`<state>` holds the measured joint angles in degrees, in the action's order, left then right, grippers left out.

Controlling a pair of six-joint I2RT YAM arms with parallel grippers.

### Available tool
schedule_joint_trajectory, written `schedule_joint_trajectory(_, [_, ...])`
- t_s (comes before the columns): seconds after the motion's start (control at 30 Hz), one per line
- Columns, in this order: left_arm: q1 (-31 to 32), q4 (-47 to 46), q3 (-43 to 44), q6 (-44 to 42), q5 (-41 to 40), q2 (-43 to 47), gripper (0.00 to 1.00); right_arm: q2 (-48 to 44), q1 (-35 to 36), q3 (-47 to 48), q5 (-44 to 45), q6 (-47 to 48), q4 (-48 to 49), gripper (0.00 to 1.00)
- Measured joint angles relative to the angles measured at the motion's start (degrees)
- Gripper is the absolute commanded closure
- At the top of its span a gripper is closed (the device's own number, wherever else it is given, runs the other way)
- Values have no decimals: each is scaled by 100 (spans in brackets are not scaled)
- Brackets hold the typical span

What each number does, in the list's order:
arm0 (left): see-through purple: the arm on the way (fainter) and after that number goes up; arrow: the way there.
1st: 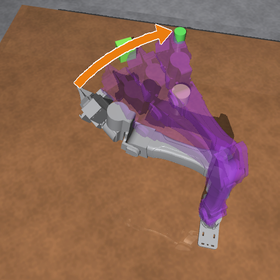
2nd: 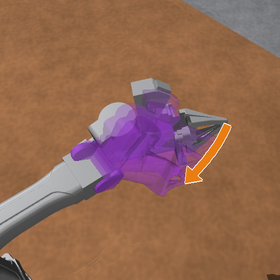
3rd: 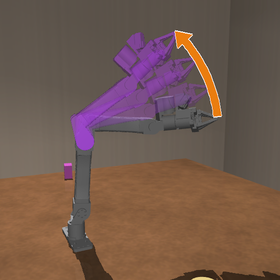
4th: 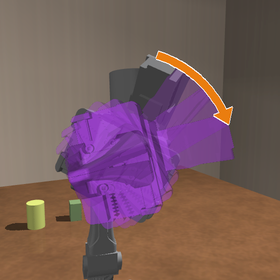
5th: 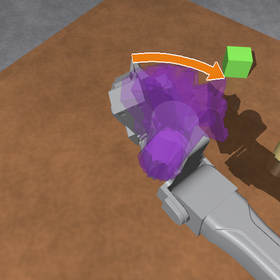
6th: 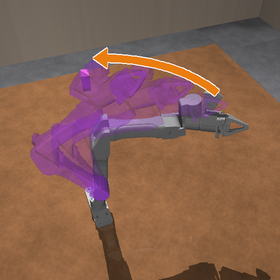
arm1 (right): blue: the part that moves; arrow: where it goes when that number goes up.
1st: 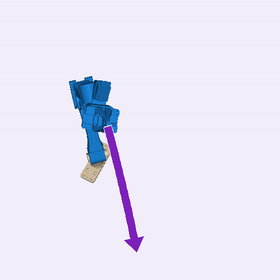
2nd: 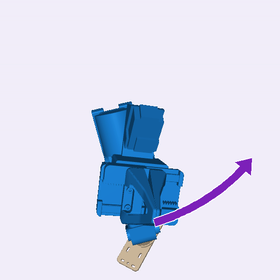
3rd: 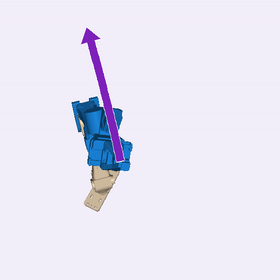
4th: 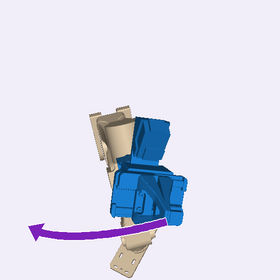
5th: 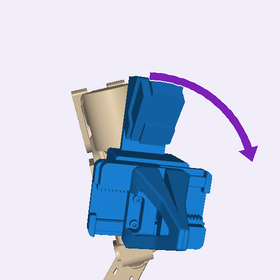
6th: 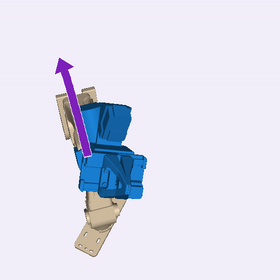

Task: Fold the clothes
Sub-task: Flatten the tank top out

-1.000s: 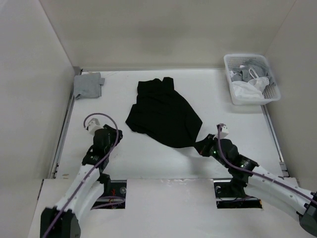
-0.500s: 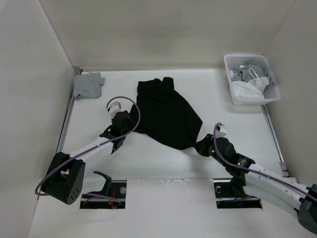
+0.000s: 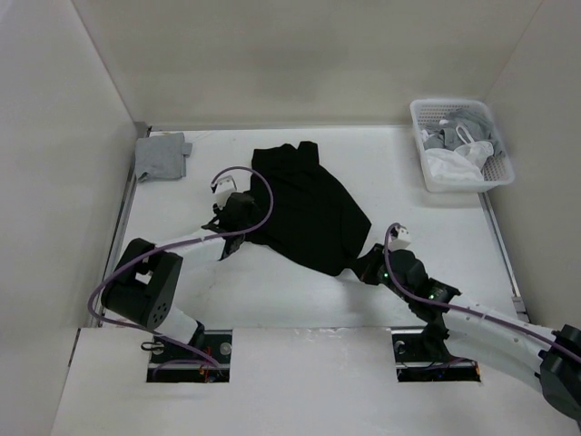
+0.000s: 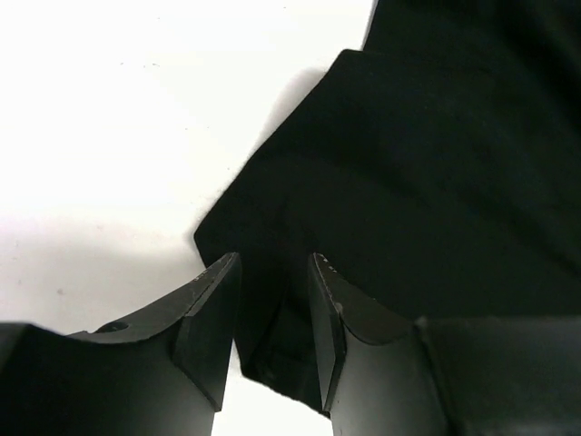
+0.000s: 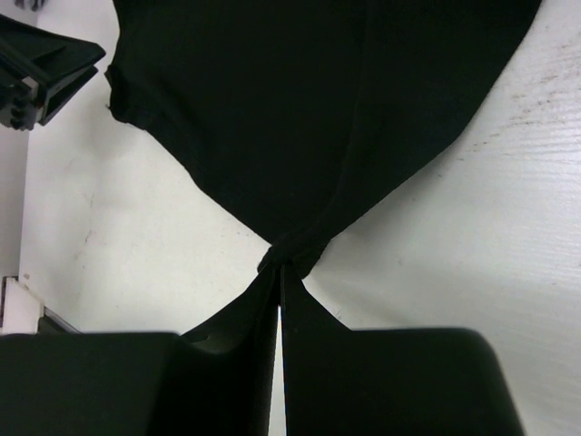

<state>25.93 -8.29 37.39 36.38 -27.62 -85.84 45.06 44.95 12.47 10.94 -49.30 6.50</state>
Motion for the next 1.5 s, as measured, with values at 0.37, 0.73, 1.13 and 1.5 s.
schedule_joint_trajectory(0.37, [125, 313, 262, -109, -310, -345, 69, -70, -72, -28, -68, 15, 151, 93])
schedule_joint_trajectory(0.73, [232, 601, 474, -133, -562, -557, 83, -96, -109, -44, -197, 66, 195, 93])
schedule_joint_trajectory(1.13, [275, 1073, 304, 46, -846, 76, 100, -155, -109, -116, -243, 153, 361, 98])
schedule_joint_trajectory(1.5, [885, 2273, 651, 212, -1215, 3871, 100, -1202, 192, 1998, 540, 879, -1268, 100])
